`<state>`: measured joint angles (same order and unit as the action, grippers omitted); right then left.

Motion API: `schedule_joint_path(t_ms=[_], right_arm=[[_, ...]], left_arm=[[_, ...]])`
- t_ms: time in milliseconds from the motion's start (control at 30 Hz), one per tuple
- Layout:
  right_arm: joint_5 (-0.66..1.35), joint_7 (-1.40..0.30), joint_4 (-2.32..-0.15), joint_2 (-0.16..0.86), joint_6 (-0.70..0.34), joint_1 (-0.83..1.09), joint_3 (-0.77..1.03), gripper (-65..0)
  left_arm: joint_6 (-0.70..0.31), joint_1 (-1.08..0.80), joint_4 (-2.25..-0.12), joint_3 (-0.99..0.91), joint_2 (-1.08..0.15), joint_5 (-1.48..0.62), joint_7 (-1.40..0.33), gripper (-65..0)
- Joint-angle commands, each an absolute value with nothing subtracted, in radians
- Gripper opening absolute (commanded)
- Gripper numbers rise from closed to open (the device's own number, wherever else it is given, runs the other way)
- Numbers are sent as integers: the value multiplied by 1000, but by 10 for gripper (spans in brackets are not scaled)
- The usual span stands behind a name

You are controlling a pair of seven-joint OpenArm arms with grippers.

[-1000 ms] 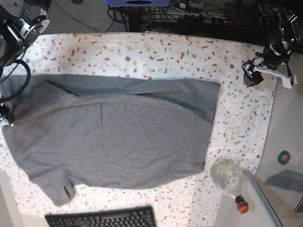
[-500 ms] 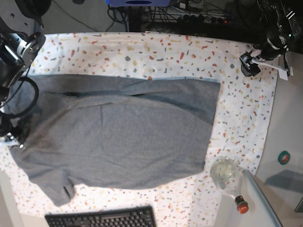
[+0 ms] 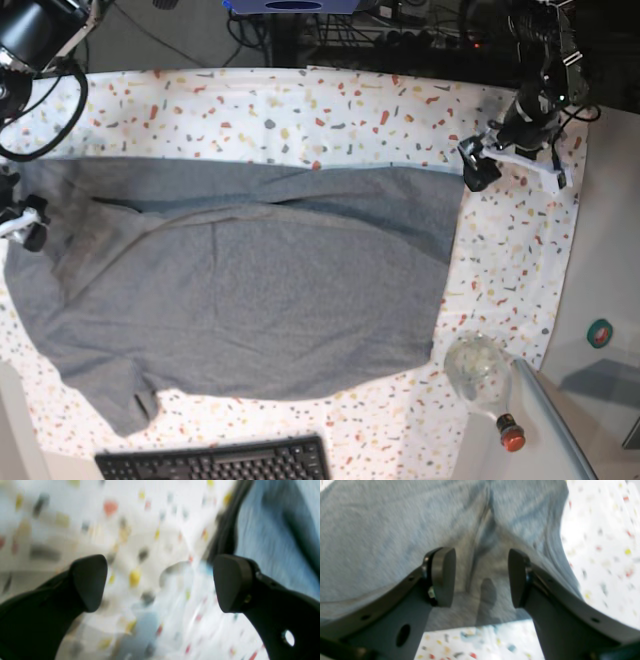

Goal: Layout the t-shirt on the table in an organized manner, then fold the t-shirt properly
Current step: 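Grasp the shirt's collar-side edge with both grippers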

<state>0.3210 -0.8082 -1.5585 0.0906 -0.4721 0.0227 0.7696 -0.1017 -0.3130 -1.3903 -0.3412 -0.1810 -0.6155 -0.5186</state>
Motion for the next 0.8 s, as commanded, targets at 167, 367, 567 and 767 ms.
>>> schedule_joint_path(t_ms=[167, 367, 567, 767], right_arm=[[341, -783, -1578, 108, -479, 44, 771, -323], [341, -783, -1578, 108, -479, 48, 771, -326], [341, -783, -1578, 110, -479, 48, 771, -326], [341, -783, -1577, 94, -472, 64, 802, -330]], left_arm=[[-133, -291, -1422, -252, -177, -648, -544, 0], [-194, -282, -1423, -249, -173, -691, -545, 0], [-194, -283, -1371, -251, -174, -705, -542, 0], [-194, -243, -1310, -251, -173, -705, -542, -63]])
